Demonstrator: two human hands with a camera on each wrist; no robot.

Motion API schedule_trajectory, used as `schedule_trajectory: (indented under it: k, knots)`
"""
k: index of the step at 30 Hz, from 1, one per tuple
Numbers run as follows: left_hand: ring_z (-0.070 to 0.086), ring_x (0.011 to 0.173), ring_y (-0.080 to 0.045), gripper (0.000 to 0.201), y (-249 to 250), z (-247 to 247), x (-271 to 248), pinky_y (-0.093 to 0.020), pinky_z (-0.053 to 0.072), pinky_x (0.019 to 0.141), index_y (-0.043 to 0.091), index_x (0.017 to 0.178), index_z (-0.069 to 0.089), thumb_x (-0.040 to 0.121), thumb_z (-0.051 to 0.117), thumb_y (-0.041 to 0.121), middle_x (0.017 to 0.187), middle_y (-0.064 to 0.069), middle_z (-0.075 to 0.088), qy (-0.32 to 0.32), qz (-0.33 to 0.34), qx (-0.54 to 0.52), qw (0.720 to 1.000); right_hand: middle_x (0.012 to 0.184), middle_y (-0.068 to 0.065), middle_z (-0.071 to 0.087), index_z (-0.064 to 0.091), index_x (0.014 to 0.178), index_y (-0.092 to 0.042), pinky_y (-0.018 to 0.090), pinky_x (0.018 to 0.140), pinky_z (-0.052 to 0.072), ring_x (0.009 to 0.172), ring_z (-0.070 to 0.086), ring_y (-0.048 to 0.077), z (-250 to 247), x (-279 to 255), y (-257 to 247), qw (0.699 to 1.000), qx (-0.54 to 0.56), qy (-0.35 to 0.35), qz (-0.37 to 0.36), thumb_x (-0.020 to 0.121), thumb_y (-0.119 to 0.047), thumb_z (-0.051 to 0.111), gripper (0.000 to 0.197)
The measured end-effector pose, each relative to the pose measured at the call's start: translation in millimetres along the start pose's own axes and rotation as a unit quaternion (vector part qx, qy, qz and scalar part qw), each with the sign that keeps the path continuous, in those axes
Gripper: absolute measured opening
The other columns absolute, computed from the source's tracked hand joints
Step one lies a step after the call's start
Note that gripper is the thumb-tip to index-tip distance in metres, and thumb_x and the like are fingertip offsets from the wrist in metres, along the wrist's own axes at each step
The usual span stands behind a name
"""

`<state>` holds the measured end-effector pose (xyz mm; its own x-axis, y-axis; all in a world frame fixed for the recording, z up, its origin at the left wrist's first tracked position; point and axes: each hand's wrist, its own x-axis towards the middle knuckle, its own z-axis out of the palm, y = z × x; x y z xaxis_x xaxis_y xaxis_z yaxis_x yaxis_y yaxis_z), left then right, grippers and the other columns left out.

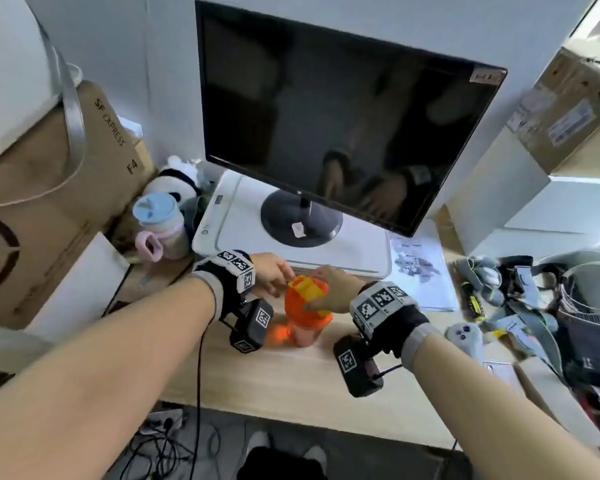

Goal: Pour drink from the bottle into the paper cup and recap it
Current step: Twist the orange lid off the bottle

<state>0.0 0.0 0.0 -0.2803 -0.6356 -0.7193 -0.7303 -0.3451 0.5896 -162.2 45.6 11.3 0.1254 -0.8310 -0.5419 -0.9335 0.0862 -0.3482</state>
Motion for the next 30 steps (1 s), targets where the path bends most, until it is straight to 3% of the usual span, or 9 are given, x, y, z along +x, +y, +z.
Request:
schedule_trajectory:
  k: [3,5,7,10,14,20,23,26,30]
  knots:
    - [0.059,0.068,-0.013,0.03,-11,4,5,-0.025,0.048,0.06,0.017,0.083,0.054,0.087,0.038,-0.008,0.082,-0.002,0.06,0.019,-0.009,-0.025,0.999,0.144,0.01,0.043,0.03,0.142,-0.019,0.04,0.103,0.041,0.128,0.046,0.031,5,2,-3,1.0,0.001,-0.004,0.01,0.066,-0.045,0.073,0.091]
    - [0.058,0.081,-0.018,0.034,-21,10,3,-0.031,0.048,0.07,0.014,0.104,0.055,0.085,0.042,-0.011,0.097,-0.003,0.059,-0.008,-0.002,0.018,1.0,0.145,0.012,0.041,0.028,0.143,-0.019,0.038,0.1,0.039,0.13,0.045,0.033,10,4,-4,1.0,0.007,-0.005,0.019,0.068,-0.041,0.075,0.092]
    - [0.056,0.078,-0.017,0.054,-33,19,1,-0.033,0.048,0.064,0.018,0.129,0.045,0.082,0.052,-0.007,0.108,-0.004,0.057,-0.024,0.003,0.057,0.998,0.145,0.012,0.04,0.026,0.144,-0.022,0.039,0.099,0.04,0.129,0.045,0.033,17,5,-5,0.999,0.024,-0.005,0.02,0.067,-0.041,0.076,0.093]
    - [0.06,0.085,-0.021,0.065,-42,37,0,-0.035,0.05,0.068,0.022,0.137,0.036,0.081,0.068,0.014,0.116,-0.01,0.059,-0.026,0.015,0.08,0.996,0.145,0.012,0.04,0.029,0.143,-0.028,0.041,0.104,0.041,0.129,0.045,0.033,24,8,-3,0.996,0.084,0.01,0.018,0.067,-0.046,0.073,0.089]
    - [0.046,0.13,-0.03,0.078,-46,64,2,-0.023,0.04,0.091,0.009,0.143,0.027,0.077,0.068,-0.001,0.141,-0.015,0.045,0.008,0.039,0.041,0.998,0.143,0.012,0.04,0.036,0.14,-0.03,0.041,0.101,0.043,0.125,0.047,0.033,36,10,-5,0.985,0.16,0.055,0.029,0.075,-0.047,0.067,0.075]
    - [0.058,0.085,-0.012,0.073,-50,84,26,-0.005,0.045,0.053,0.013,0.12,0.044,0.061,0.076,-0.014,0.103,-0.001,0.058,0.043,0.104,-0.129,0.985,0.143,0.009,0.04,0.036,0.139,-0.032,0.042,0.104,0.041,0.128,0.043,0.031,34,8,0,0.984,0.17,0.053,-0.005,0.072,-0.039,0.072,0.077]
    - [0.055,0.087,-0.014,0.063,-51,84,31,-0.006,0.045,0.054,0.025,0.102,0.05,0.056,0.084,-0.001,0.092,0.01,0.059,0.07,0.1,-0.109,0.986,0.142,0.008,0.044,0.036,0.14,-0.031,0.039,0.104,0.04,0.129,0.042,0.03,28,7,5,0.99,0.135,0.038,-0.028,0.069,-0.037,0.076,0.082]
    - [0.054,0.09,-0.013,0.06,-49,83,33,-0.016,0.045,0.067,0.017,0.108,0.055,0.056,0.085,0.011,0.093,0.008,0.06,0.073,0.088,-0.045,0.992,0.14,0.003,0.049,0.043,0.138,-0.029,0.031,0.099,0.038,0.128,0.045,0.024,19,6,5,0.991,0.108,0.01,-0.072,0.068,-0.032,0.078,0.078]
    - [0.061,0.1,-0.01,0.076,-48,85,34,-0.019,0.044,0.082,0.023,0.113,0.057,0.046,0.091,0.024,0.105,0.01,0.064,0.076,0.107,-0.028,0.991,0.138,-0.001,0.049,0.052,0.132,-0.03,0.043,0.111,0.033,0.132,0.04,0.022,1,7,2,0.986,-0.017,-0.078,-0.148,0.067,-0.023,0.078,0.07]
